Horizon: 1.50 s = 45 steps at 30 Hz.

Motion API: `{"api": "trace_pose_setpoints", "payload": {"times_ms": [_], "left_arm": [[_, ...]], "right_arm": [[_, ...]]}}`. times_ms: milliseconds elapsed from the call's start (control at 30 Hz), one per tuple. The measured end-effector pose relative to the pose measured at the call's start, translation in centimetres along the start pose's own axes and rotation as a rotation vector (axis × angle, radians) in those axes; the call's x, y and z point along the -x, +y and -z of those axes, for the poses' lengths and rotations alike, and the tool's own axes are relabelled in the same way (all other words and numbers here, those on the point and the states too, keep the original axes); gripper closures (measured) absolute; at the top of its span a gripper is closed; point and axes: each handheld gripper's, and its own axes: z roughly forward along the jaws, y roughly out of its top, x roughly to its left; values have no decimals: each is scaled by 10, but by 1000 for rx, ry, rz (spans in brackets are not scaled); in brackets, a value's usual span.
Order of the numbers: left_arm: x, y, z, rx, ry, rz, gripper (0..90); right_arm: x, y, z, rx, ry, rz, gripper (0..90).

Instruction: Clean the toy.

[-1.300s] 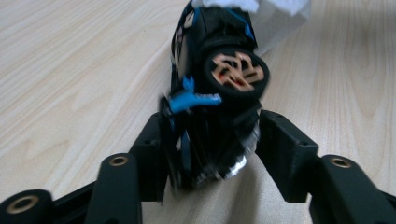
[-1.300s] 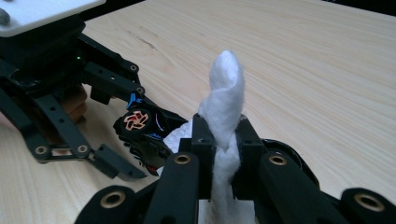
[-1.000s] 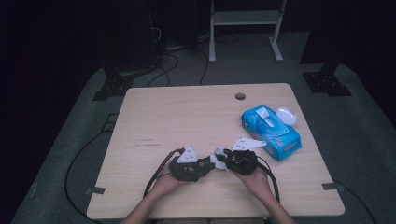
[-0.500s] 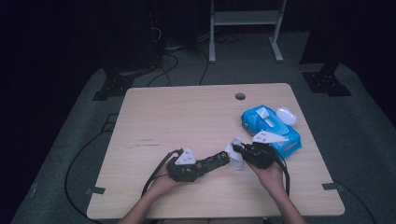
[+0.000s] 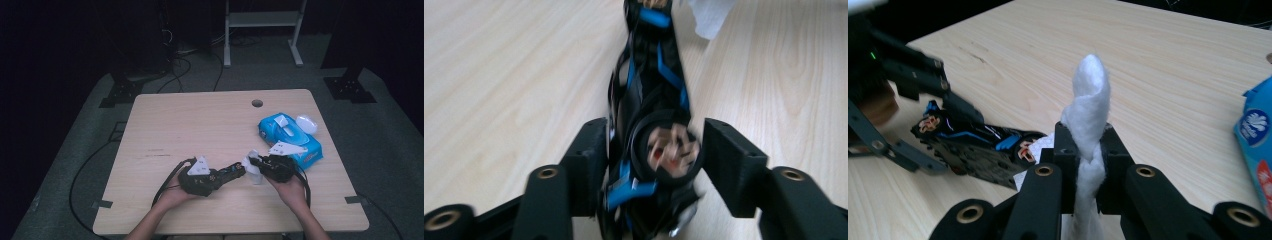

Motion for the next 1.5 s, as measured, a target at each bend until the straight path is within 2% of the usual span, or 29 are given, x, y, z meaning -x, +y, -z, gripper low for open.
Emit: {"api": "trace_pose_setpoints", "payload": {"times_ms": [167,267,333,400,433,467,500,633,667,700,767,900,1033,1100,1167,1200,1300,1367,1400,1467,1500], "left_arm": [[-3,30,-10,-89,7,-33,392],[-7,47,-21,-138,-8,-25,389],[-8,57,-30,-193,-24,-30,398],[-9,63,-40,-258,-37,-22,421],[-9,63,-40,-258,-37,-22,436],[-10,66,-49,-319,-34,-16,457],[-10,67,-53,-340,-33,-13,471],[-10,73,-62,-423,-22,-35,556],[-10,73,-62,-423,-22,-35,568],[-8,76,-63,-447,-14,-64,573],[-5,76,-62,-433,1,-101,575],[-5,73,-52,-327,-12,-92,577],[0,78,-37,-241,-5,-129,579],[4,81,-29,-193,6,-151,580],[7,83,-20,-151,21,-166,581],[7,83,-17,-128,26,-161,581],[6,80,-7,-75,18,-136,582],[5,80,-4,-64,17,-133,583],[5,79,-4,-67,13,-134,583],[5,78,-7,-83,16,-143,584],[6,77,-9,-93,18,-151,584]], "right_arm": [[5,-7,3,-23,-2,-5,816],[5,-9,3,-23,6,-8,816],[6,-10,2,-19,17,-20,816],[8,-11,1,-18,17,-31,816],[8,-11,1,-18,17,-31,816],[13,-12,1,-12,26,-55,816],[15,-13,1,-8,30,-66,816],[20,-14,1,-4,57,-110,816],[21,-14,0,-3,61,-116,816],[22,-15,-1,-2,66,-124,816],[23,-15,-2,2,80,-147,816],[23,-11,3,32,132,-174,816],[20,-2,7,96,233,-245,817],[16,5,8,118,272,-246,817],[11,12,10,128,267,-216,817],[10,14,13,134,249,-194,817],[15,13,19,127,184,-175,817],[23,5,19,102,157,-191,817],[26,1,17,93,161,-220,817],[28,-3,15,85,177,-243,818],[27,-2,16,101,189,-245,818]]}}
